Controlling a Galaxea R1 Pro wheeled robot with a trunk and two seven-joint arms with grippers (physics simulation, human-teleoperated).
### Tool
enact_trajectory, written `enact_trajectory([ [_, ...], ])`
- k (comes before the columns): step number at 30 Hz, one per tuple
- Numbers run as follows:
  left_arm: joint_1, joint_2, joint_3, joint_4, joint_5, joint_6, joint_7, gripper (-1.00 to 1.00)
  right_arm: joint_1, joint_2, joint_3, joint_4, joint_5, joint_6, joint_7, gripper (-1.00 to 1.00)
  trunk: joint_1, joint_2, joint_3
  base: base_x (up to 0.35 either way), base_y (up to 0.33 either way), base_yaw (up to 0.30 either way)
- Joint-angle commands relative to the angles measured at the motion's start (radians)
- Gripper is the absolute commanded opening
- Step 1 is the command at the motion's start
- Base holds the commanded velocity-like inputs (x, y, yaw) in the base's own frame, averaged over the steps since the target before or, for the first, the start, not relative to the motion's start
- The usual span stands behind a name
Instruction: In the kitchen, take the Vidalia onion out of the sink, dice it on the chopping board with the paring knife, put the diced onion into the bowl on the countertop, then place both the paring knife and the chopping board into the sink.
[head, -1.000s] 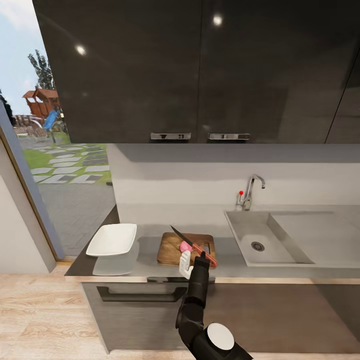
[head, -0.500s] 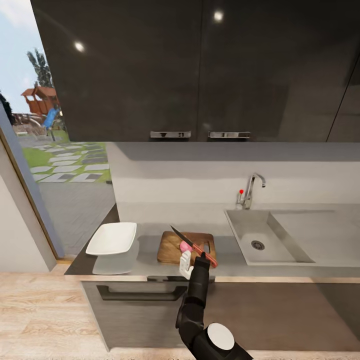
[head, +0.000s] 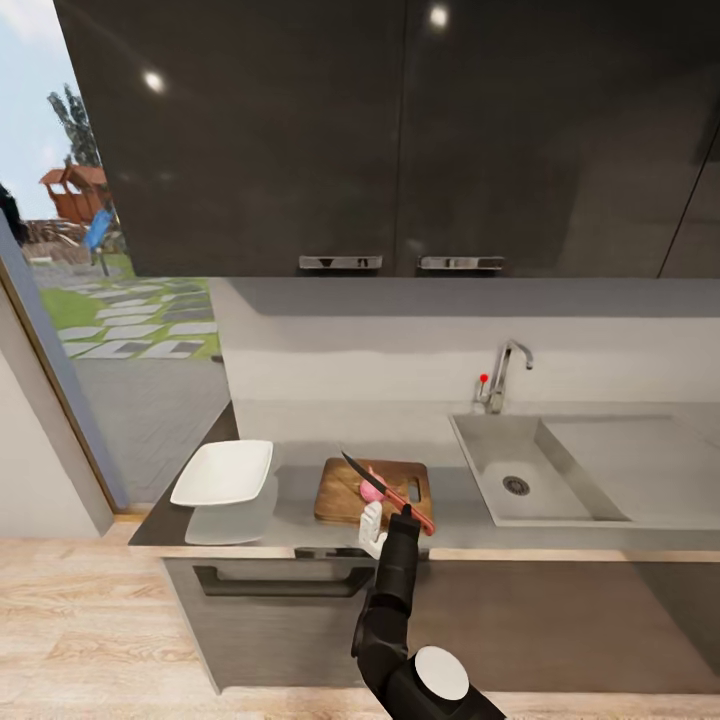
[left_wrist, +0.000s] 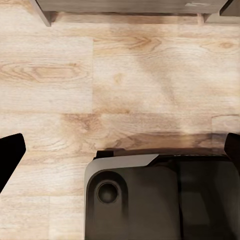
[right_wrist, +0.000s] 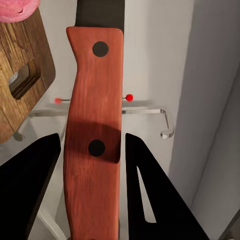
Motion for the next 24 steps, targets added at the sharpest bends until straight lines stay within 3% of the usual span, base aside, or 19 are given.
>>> enact_trajectory([
  [1,0.000,0.000,-0.002,-0.001,0.002,-0.002,0.001,1.00,-0.001,0.000,0.003,0.001,-0.003,0.005,-0.006,-1.00,0.001,-0.002,-0.002,0.000,0.000,0.000],
  [24,0.000,0.001,-0.002,0.000,0.002,-0.002,0.001,1.00,-0.002,0.000,0.001,0.001,-0.003,0.005,-0.008,-1.00,0.001,-0.002,-0.003,0.021,0.000,0.000],
])
